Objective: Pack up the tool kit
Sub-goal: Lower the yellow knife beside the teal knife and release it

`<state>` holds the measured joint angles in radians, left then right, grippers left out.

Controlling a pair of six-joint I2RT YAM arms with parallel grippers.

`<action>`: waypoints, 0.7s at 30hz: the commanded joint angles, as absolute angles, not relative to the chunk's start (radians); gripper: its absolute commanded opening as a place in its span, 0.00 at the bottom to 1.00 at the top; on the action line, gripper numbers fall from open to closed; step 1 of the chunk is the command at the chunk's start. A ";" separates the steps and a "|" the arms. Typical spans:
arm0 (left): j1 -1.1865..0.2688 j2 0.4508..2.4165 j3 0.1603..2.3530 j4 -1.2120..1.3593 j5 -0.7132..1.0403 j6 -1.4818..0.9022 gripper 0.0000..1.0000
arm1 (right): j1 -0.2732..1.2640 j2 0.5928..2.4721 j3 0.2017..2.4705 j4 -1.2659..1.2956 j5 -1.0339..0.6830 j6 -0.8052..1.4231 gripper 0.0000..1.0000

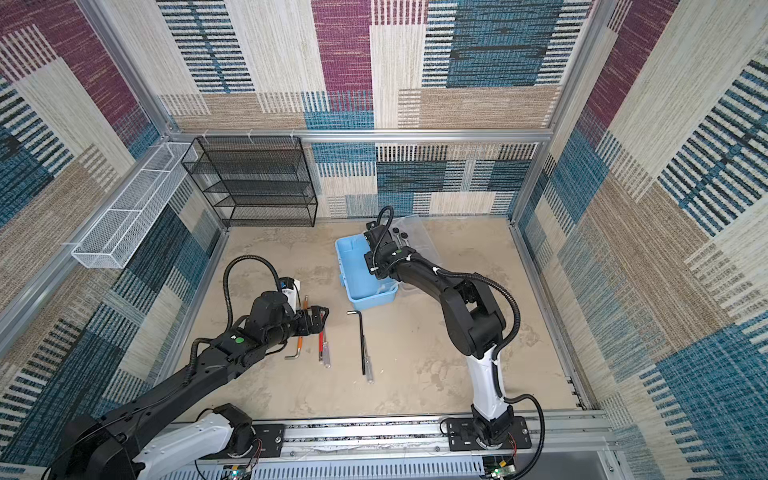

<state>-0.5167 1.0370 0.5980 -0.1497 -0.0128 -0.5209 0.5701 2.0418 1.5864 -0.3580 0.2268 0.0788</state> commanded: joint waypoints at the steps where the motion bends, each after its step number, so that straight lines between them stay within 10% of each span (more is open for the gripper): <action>1: -0.514 1.046 0.592 -0.103 -0.011 -0.527 0.99 | 0.570 2.040 1.578 -0.431 0.226 0.082 0.34; 14: -0.514 1.052 0.590 -0.109 -0.013 -0.525 0.99 | 0.571 2.048 1.577 -0.436 0.229 0.077 0.37; 21: -0.511 1.055 0.587 -0.110 -0.014 -0.523 0.99 | 0.571 2.046 1.587 -0.448 0.246 0.079 0.55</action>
